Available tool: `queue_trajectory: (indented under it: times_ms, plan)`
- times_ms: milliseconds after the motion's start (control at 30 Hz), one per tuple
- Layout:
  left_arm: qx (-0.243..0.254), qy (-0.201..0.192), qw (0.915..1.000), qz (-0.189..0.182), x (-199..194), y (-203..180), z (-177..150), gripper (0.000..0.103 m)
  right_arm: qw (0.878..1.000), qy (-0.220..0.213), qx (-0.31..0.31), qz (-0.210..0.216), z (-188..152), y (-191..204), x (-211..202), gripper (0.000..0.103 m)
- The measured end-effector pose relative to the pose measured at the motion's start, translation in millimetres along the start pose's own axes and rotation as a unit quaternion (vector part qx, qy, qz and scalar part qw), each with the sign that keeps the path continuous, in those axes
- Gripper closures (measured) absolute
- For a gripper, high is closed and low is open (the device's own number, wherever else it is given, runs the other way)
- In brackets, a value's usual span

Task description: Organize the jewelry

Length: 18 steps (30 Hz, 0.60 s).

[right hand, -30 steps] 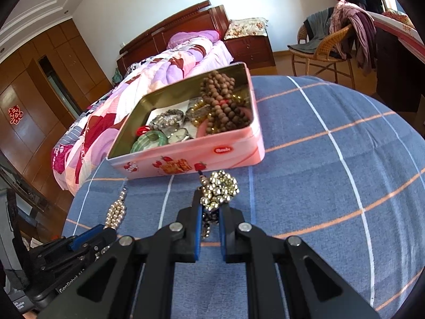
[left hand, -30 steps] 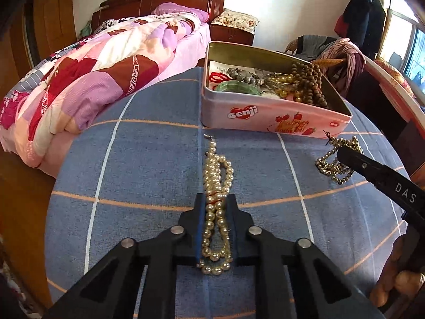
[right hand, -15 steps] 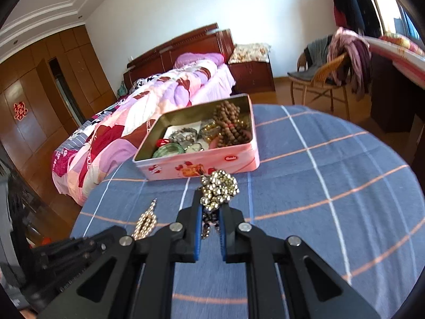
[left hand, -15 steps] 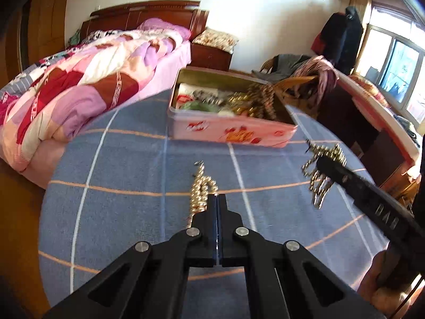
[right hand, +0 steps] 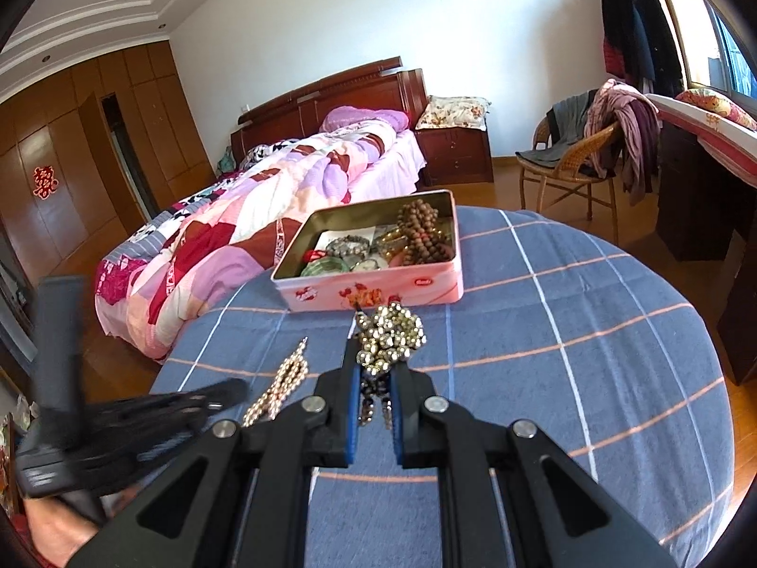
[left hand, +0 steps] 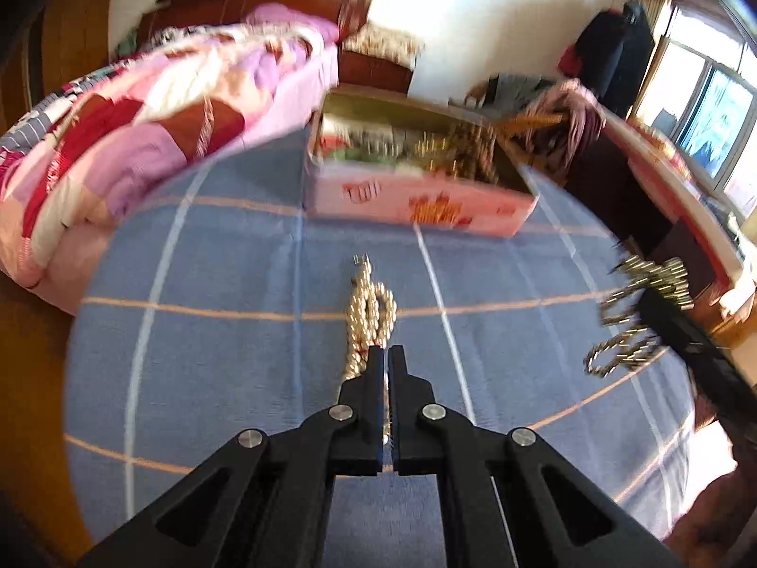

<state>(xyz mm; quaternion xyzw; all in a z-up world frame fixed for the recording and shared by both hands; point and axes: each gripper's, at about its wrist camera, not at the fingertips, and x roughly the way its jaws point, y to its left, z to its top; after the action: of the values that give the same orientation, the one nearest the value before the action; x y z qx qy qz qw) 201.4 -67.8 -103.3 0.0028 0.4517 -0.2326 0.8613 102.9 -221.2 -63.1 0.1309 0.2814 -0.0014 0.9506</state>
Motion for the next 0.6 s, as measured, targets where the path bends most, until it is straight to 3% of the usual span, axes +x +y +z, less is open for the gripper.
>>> queue_trajectory:
  times_ms: [100, 167, 333, 467, 600]
  plan:
    - [0.005, 0.008, 0.9999, 0.013, 13.9, -5.4, -1.2, 0.094, 1.0, 0.001, -0.001, 0.001, -1.5, -0.2, -2.3, 0.089]
    - [0.008, 0.014, 0.9997, 0.019, 17.2, -7.9, -1.8, 0.071, 1.0, 0.002, -0.003, 0.001, -1.9, -0.5, -3.4, 0.089]
    - [0.004, -0.03, 0.9993, 0.02, -1.9, -5.6, 0.6, 0.037, 1.0, 0.001, 0.0, 0.001, -2.4, -1.4, -4.3, 0.089]
    - [0.019, -0.034, 0.9979, 0.052, 5.9, -1.6, 10.7, 0.037, 1.0, 0.003, 0.007, 0.005, -2.3, -3.3, -2.7, 0.089]
    - [0.026, 0.015, 0.9971, 0.069, 28.2, 0.5, 10.4, 0.038, 1.0, 0.005, 0.01, 0.007, -1.5, -5.9, -1.0, 0.089]
